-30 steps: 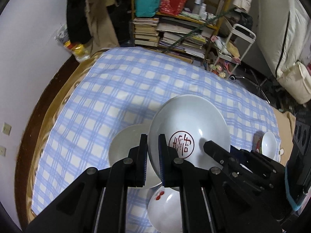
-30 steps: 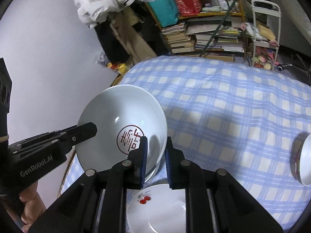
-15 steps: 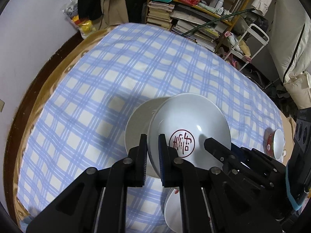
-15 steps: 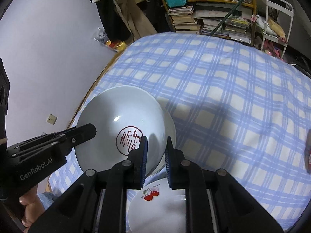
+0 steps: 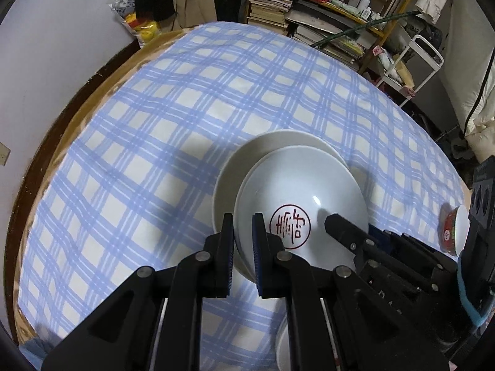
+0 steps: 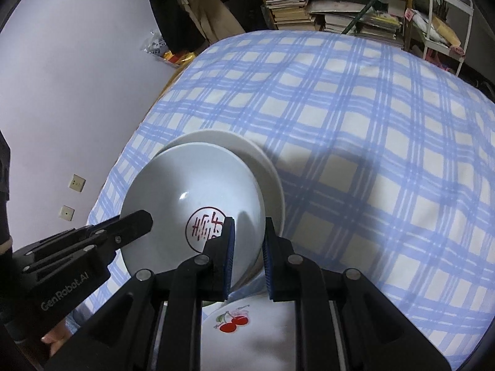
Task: Organize plates and bowls
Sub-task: 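Lower the character bowl into the white bowl with both grippers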
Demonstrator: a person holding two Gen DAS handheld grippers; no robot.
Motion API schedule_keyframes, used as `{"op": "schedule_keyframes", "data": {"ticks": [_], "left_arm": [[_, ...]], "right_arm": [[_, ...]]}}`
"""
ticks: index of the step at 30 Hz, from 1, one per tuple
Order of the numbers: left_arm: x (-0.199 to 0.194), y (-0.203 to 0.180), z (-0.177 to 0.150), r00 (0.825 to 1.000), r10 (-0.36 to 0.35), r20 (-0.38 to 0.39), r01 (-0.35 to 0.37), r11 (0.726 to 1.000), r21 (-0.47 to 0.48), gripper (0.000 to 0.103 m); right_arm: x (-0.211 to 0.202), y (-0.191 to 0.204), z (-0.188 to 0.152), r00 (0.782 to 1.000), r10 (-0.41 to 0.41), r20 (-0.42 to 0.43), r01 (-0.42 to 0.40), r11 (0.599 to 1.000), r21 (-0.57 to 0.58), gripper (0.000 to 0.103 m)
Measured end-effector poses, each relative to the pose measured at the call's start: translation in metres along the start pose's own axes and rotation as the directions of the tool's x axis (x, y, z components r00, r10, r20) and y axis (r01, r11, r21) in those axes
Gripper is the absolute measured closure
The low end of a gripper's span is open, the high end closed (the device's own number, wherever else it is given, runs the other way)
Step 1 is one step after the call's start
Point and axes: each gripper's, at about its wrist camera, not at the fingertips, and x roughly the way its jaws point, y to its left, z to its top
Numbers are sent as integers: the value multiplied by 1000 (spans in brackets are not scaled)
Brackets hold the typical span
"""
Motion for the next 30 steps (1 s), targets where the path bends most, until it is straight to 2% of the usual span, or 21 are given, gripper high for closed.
{"op": "schedule_keyframes", "data": {"ticks": [6,14,19,24,30], "left_arm": [[11,7,2,1000,-12,-15,11,999,-30,93],[16,9,2,999,-29,-26,28,998,-52,93],[15,10,-1,999,-47,-28,44,996,-74,93],[12,8,-2,998,-66,-10,65,996,-67,93],[11,6,-2,998,-54,-13,53,997,-59,93]], "right_arm": [[4,11,0,998,-61,27,62,997,-48,84],[5,7,4,998,-59,29,60,997,-47,84],[8,16,-3,991,-125,49,130,985,-113,84],[8,11,-2,991,-118,55,122,990,-73,84],[8,7,3,995,-95,28,96,994,-54,84]]}}
